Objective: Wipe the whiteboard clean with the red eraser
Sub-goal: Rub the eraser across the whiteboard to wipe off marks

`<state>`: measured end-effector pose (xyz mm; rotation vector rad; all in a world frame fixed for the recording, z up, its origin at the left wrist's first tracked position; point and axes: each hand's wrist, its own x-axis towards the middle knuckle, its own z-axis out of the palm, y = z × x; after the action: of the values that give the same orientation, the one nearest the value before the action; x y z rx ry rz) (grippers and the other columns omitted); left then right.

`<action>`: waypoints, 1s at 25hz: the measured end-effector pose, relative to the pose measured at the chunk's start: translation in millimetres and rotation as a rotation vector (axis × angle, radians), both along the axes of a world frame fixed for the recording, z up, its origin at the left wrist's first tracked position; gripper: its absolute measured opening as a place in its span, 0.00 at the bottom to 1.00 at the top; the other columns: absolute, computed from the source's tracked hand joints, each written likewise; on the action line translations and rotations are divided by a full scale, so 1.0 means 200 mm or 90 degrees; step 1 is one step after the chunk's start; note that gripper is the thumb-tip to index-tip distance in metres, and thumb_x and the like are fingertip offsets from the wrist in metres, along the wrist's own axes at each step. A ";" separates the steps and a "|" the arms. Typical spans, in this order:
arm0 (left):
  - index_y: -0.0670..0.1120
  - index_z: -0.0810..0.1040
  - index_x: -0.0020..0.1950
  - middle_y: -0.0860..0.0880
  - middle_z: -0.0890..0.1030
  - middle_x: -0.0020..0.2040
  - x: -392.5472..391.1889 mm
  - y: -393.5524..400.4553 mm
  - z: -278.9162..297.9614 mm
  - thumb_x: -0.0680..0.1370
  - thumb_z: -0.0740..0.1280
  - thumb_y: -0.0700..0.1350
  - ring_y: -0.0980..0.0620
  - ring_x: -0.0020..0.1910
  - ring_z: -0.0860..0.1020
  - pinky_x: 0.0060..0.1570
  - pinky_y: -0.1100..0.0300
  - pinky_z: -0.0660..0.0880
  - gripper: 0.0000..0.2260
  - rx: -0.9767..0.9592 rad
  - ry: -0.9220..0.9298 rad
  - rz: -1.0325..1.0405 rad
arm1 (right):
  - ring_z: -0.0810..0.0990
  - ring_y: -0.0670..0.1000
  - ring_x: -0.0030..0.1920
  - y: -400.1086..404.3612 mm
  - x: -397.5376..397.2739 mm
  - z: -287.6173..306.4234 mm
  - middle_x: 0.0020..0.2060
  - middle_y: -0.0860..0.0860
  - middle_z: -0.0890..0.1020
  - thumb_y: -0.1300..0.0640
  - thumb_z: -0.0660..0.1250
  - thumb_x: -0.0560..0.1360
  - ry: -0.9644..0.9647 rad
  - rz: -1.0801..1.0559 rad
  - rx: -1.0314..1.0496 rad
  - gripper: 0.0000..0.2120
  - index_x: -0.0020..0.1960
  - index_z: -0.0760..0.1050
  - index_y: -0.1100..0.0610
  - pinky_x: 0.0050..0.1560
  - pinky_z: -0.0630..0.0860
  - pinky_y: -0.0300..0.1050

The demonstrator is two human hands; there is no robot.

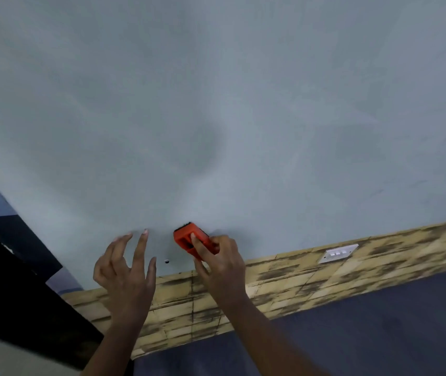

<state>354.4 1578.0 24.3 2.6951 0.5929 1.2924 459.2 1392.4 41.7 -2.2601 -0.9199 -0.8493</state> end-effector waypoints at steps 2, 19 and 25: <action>0.47 0.73 0.79 0.38 0.70 0.75 0.04 -0.04 -0.01 0.82 0.69 0.47 0.35 0.73 0.71 0.65 0.36 0.66 0.25 0.053 0.009 -0.034 | 0.79 0.51 0.49 -0.10 0.03 -0.06 0.54 0.53 0.79 0.51 0.76 0.76 0.021 -0.039 0.026 0.33 0.78 0.70 0.43 0.39 0.82 0.42; 0.52 0.71 0.81 0.44 0.67 0.79 0.57 -0.64 0.30 0.80 0.74 0.45 0.42 0.78 0.64 0.73 0.35 0.60 0.30 0.241 0.009 -0.123 | 0.85 0.61 0.54 -1.06 0.63 -0.27 0.61 0.59 0.83 0.67 0.74 0.77 0.888 -0.175 1.000 0.30 0.77 0.72 0.59 0.51 0.85 0.62; 0.51 0.71 0.81 0.44 0.66 0.80 0.81 -0.99 0.38 0.80 0.73 0.46 0.41 0.79 0.64 0.74 0.35 0.61 0.30 0.295 0.011 -0.135 | 0.84 0.59 0.61 -1.30 0.84 0.00 0.63 0.54 0.84 0.57 0.78 0.76 0.726 -0.150 1.073 0.31 0.77 0.73 0.54 0.54 0.85 0.54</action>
<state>517.3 1380.9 101.2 3.0189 -0.0034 1.4986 627.0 1133.4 41.8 -0.8960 0.5404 -0.0668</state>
